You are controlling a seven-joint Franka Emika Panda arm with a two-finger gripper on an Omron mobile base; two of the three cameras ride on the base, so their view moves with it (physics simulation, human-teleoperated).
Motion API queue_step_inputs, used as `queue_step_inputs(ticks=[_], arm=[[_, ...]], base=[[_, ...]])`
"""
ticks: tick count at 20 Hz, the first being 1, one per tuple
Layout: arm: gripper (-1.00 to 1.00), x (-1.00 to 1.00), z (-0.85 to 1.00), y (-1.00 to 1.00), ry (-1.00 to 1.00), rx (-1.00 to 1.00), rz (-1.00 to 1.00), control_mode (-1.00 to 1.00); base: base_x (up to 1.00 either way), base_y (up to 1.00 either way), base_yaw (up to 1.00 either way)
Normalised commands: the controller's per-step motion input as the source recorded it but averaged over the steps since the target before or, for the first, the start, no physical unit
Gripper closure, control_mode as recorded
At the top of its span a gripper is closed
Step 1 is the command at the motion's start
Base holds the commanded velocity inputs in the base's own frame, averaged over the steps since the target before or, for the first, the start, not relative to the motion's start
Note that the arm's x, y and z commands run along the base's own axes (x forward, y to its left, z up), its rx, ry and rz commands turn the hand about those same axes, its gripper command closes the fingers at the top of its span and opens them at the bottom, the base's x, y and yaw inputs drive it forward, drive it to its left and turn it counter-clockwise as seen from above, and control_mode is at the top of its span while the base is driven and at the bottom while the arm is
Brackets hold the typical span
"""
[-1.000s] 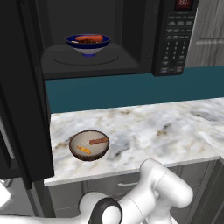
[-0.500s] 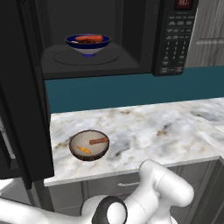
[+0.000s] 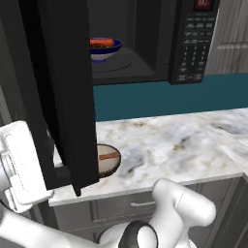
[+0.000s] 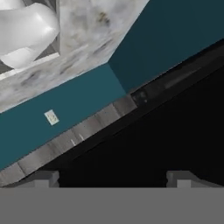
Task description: Place the bowl containing the steak and carrot in the microwave. Close the microwave door and press the start button to microwave the meal.
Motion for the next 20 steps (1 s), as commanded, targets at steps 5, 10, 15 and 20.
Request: queue_step_inputs(ticks=[5, 10, 15, 20], arm=[[-1.0, -0.01, 0.28, -1.0, 0.01, 0.36, 0.0, -1.0], [-1.0, 0.26, 0.35, -1.0, 0.1, 0.41, 0.12, -1.0], [-1.0, 0.59, 0.39, -0.92, 0.21, 0.36, 0.24, -1.0], [-1.0, 0.76, 0.31, -0.71, 0.25, 0.33, 0.31, -1.0]], base=[[0.0, 0.0, 0.0], [0.0, 0.0, 0.0], [0.0, 0.0, 0.0], [0.0, 0.0, 0.0]])
